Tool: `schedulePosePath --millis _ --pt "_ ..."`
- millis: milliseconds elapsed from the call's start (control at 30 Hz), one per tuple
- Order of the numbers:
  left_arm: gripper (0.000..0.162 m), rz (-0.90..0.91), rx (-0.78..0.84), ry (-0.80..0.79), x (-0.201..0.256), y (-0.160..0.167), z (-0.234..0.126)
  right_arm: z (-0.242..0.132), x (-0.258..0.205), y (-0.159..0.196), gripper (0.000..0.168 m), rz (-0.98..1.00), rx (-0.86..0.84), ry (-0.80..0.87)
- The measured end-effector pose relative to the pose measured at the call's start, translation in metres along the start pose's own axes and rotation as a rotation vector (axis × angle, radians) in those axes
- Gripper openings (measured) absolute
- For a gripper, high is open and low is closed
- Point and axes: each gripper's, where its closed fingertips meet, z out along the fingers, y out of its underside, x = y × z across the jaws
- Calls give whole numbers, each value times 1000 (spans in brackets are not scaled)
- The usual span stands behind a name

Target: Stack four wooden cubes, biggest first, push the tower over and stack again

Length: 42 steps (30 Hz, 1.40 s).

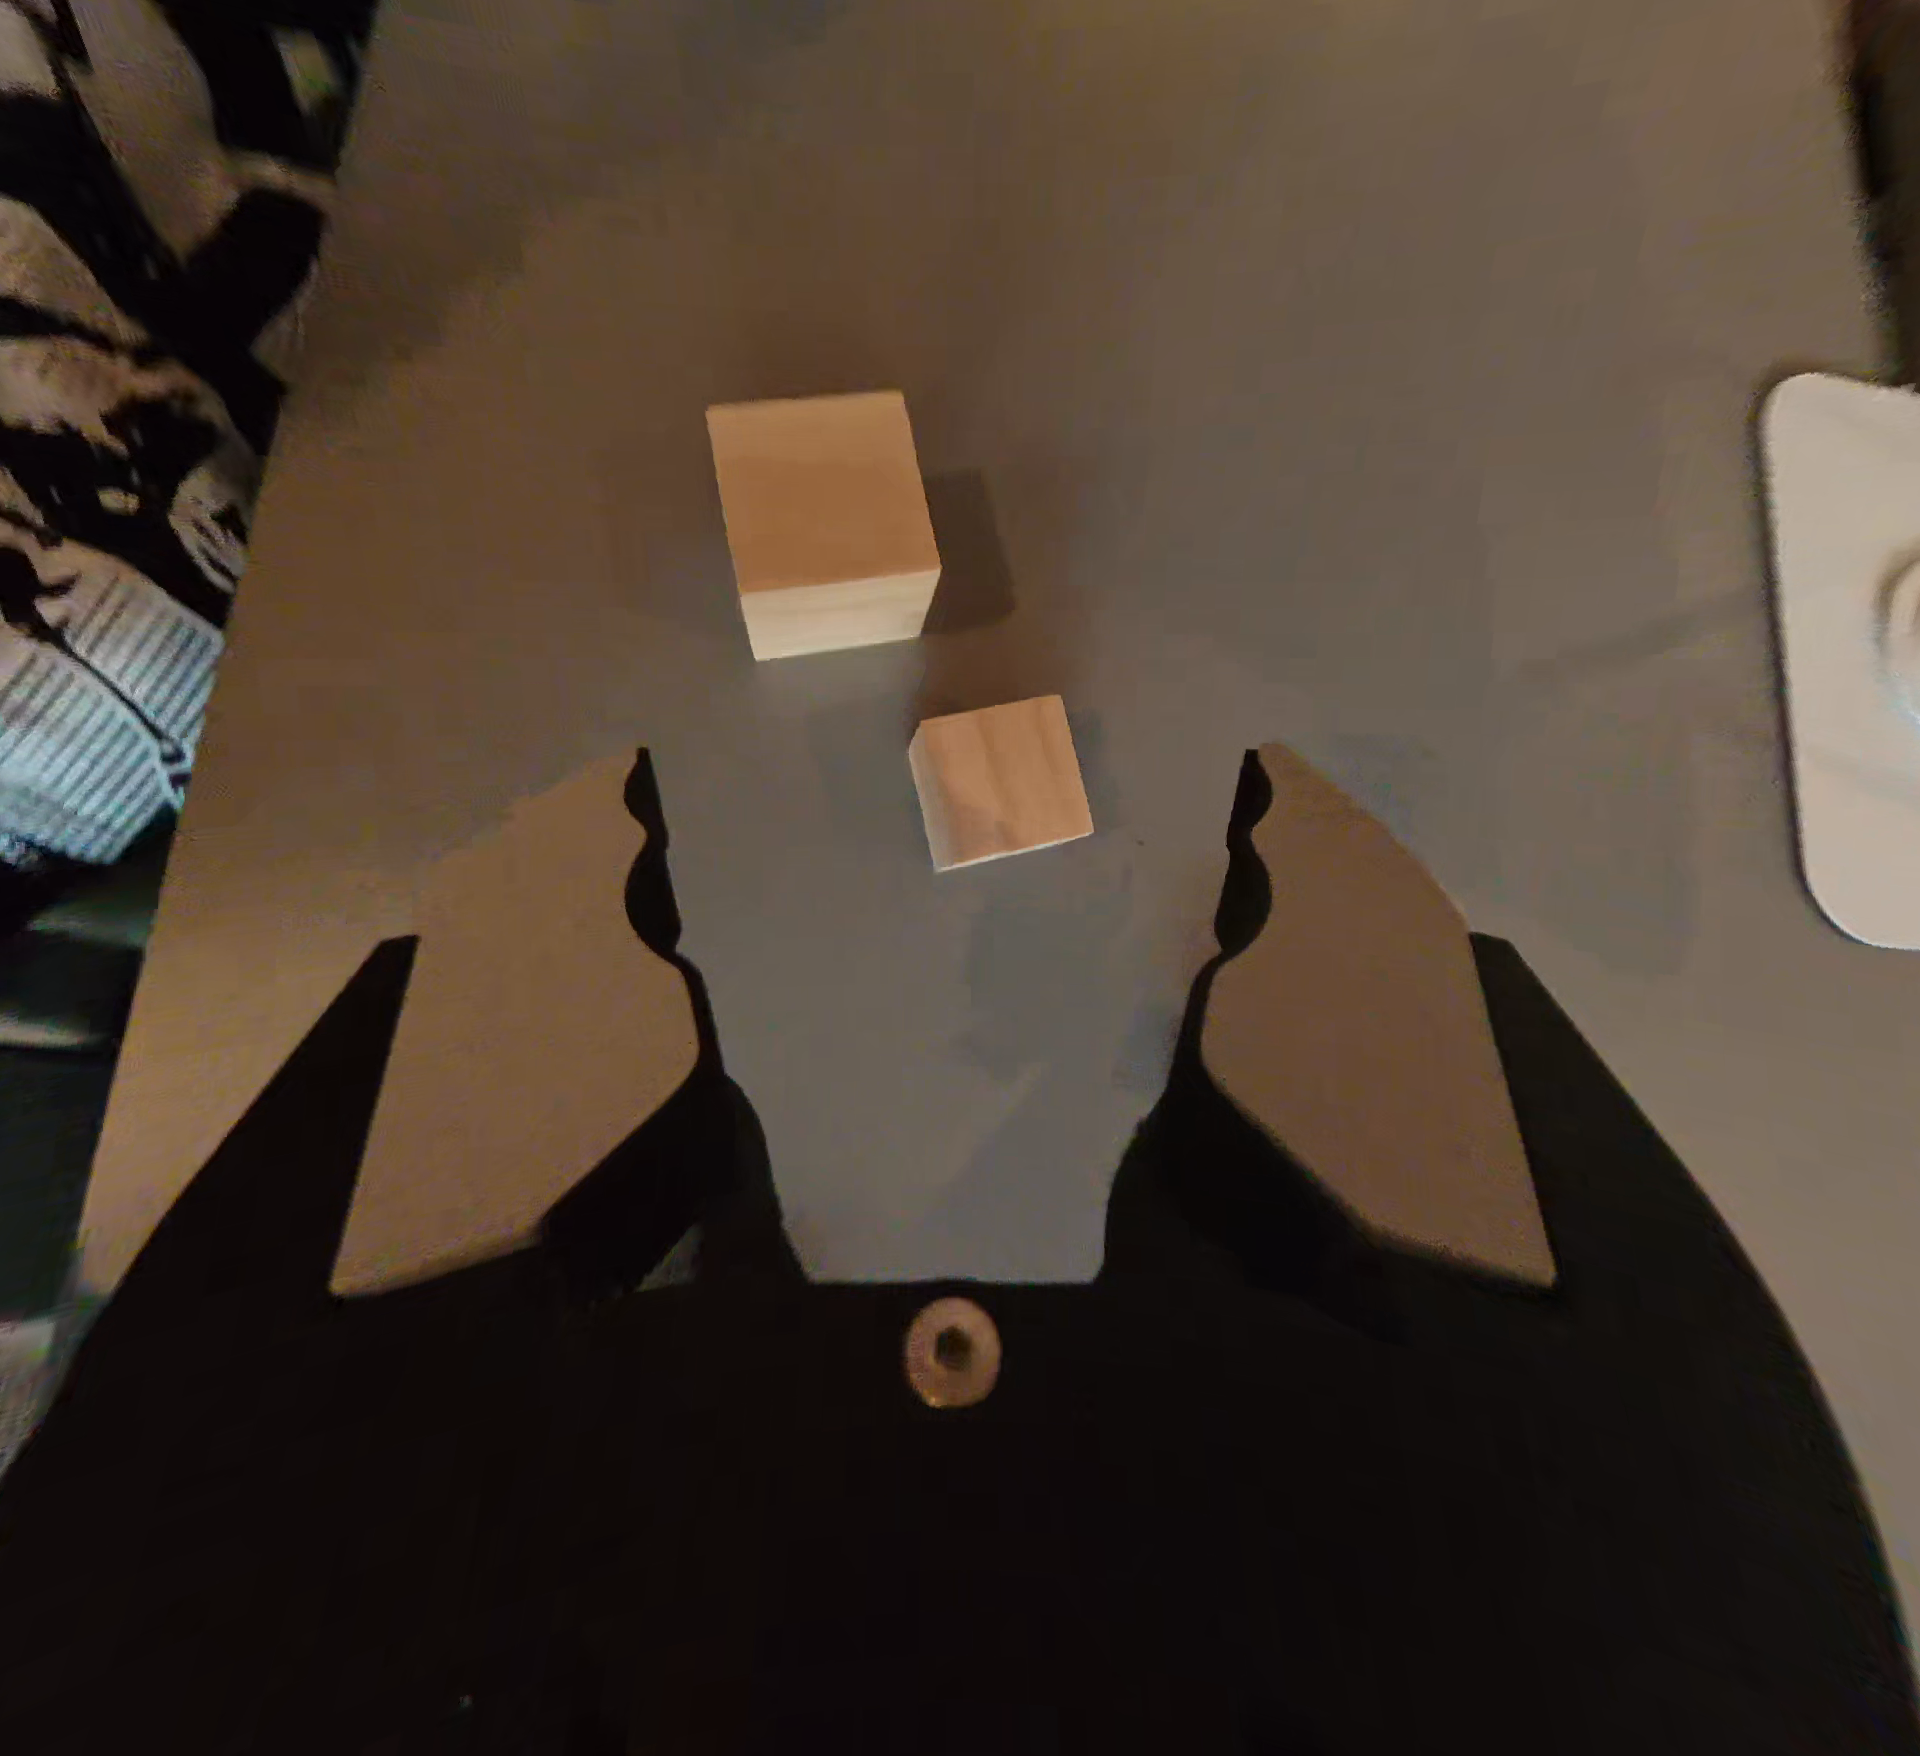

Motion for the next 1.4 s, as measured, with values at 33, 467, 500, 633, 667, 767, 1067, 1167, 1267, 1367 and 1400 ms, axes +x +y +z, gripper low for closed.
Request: schedulePosePath --millis 33,467,500,633,667,767,1067,1167,1267,1367,1400 --pt "109 -3 0 1 0 0 0 7 2 1 103 -12 -39 -26" --pt "108 -6 -3 10 1 0 0 61 13 49 79 -154 -496 -180" --pt "108 -5 -3 11 1 0 0 63 14 52 78 -162 -514 -177" --pt "108 -5 -2 11 1 0 0 67 17 63 46 -209 -590 -174" --pt "108 -6 -1 10 1 0 0 66 17 63 45 -218 -598 -171" --pt "108 -9 0 10 1 0 -1 60 18 56 45 -228 -606 -159" --pt "108 -14 10 8 0 -1 -1 37 3 -15 45 -244 -553 -137" --pt "107 -17 17 7 -1 -2 -2 41 -8 -36 45 -244 -537 -139" --pt "107 -12 16 6 0 -2 -2 47 -16 -45 45 -260 -548 -154" --pt "106 -9 14 4 0 -2 -2 54 -21 -44 45 -270 -578 -171" --pt "106 -9 15 3 0 -2 -2 57 -21 -42 45 -266 -590 -175"
